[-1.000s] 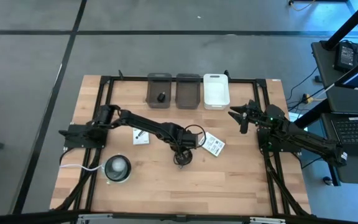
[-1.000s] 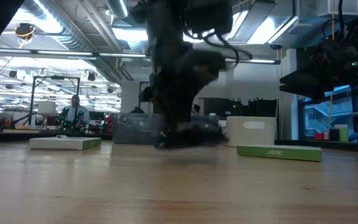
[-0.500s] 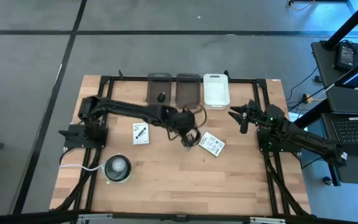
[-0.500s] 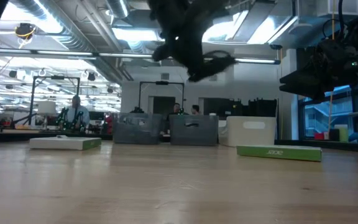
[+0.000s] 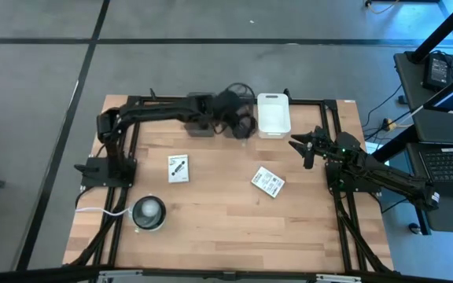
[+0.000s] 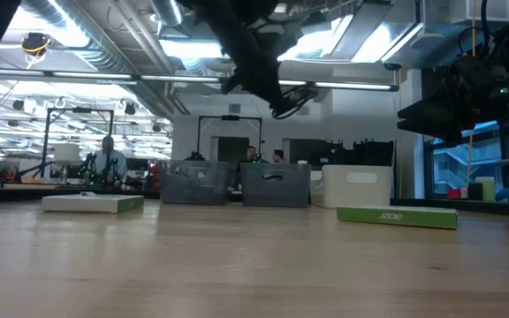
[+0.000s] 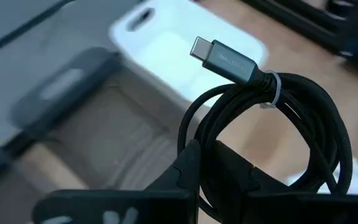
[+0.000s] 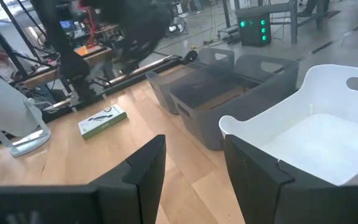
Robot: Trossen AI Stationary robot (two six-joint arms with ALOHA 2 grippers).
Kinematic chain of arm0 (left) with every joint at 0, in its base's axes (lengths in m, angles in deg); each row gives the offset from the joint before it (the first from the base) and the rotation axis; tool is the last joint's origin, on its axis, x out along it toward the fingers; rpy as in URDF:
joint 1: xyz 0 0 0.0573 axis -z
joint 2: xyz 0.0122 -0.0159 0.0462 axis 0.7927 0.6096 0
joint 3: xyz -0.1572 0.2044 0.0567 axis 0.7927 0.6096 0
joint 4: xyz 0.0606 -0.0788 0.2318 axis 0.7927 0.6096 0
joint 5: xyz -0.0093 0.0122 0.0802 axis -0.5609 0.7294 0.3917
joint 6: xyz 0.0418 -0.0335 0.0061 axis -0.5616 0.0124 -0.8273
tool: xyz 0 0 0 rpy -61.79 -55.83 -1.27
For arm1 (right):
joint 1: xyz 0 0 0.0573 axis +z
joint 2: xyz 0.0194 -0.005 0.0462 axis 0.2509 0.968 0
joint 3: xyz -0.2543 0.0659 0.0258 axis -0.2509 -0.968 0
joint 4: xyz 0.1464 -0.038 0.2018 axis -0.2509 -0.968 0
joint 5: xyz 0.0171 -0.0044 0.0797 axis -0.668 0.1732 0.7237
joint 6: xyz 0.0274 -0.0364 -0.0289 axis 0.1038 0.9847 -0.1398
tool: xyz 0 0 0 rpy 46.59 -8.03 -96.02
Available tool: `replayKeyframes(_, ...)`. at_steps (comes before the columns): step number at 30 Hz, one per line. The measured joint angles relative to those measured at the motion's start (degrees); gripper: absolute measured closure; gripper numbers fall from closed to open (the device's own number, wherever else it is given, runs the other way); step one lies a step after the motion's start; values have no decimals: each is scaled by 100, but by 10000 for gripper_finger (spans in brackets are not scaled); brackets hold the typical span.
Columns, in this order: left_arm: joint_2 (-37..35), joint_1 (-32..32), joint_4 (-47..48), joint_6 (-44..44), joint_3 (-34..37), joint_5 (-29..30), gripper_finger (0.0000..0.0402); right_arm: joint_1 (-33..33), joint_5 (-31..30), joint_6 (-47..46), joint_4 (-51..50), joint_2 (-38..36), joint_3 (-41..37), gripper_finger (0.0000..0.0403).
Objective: Pick and place items into bin
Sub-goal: Put the black charger cable into the right gray bin
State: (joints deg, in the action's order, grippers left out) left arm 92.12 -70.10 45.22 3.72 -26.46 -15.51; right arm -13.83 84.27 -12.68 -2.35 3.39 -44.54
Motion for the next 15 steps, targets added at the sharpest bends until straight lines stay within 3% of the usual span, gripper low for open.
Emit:
replayKeyframes(8,196,-806,-165,-294,-2,-13,382,-1,-2,2,-1,0,0,233)
replayKeyframes(15,733,-1050,-567,-489,1,-51,382,0,-50,-4,1,9,-1,233)
